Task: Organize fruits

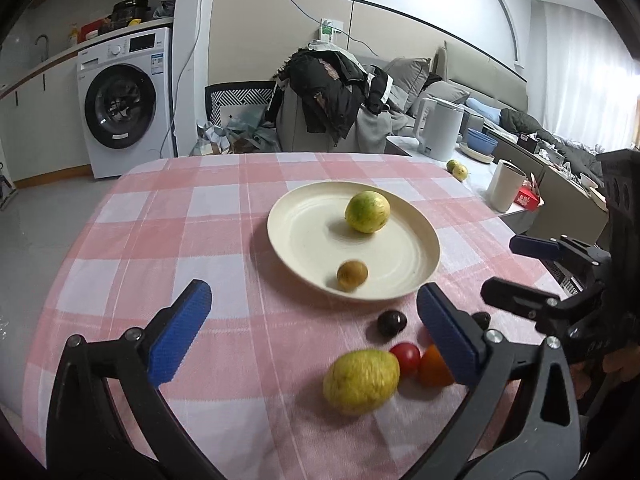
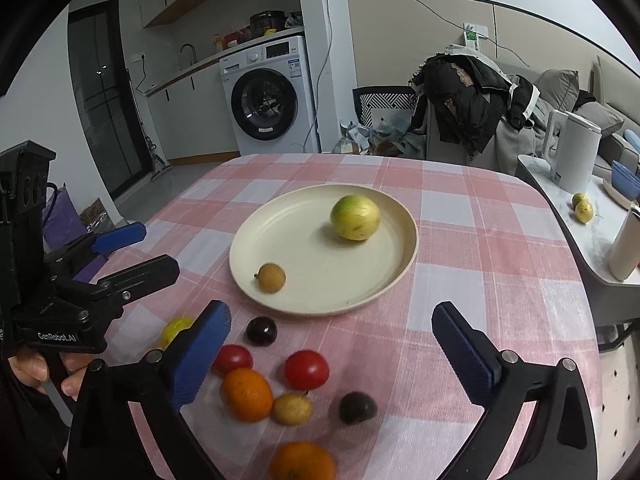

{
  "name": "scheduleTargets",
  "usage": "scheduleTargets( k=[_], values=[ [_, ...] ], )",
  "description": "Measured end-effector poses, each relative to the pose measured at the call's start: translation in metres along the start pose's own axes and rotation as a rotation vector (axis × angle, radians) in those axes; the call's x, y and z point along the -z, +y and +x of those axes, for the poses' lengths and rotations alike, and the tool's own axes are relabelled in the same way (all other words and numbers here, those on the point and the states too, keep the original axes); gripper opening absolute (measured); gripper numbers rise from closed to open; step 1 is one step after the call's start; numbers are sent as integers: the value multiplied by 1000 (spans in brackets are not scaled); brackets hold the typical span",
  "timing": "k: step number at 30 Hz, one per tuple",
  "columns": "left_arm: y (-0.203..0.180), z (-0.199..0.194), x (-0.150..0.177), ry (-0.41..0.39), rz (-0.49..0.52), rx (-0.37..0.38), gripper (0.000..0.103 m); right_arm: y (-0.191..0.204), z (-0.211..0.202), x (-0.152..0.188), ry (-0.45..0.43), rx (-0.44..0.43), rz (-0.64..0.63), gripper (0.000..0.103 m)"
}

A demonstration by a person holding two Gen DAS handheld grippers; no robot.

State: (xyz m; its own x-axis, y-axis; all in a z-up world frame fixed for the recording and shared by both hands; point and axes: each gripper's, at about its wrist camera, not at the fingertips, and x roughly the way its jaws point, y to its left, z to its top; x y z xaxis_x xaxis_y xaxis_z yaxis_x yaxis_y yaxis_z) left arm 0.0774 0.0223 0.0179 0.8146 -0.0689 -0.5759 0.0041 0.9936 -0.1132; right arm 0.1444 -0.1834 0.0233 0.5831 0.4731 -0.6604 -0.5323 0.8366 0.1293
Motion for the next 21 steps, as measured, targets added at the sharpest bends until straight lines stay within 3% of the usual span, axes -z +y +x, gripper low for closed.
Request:
scheduleTargets(
  k=[12, 21],
  values=[
    [-8, -40, 26, -24, 24, -42, 102, 2, -27, 26, 4, 15, 25, 103],
    [-12, -45, 27, -26, 35, -54, 102, 12, -34, 38, 36, 29, -28, 103]
  ],
)
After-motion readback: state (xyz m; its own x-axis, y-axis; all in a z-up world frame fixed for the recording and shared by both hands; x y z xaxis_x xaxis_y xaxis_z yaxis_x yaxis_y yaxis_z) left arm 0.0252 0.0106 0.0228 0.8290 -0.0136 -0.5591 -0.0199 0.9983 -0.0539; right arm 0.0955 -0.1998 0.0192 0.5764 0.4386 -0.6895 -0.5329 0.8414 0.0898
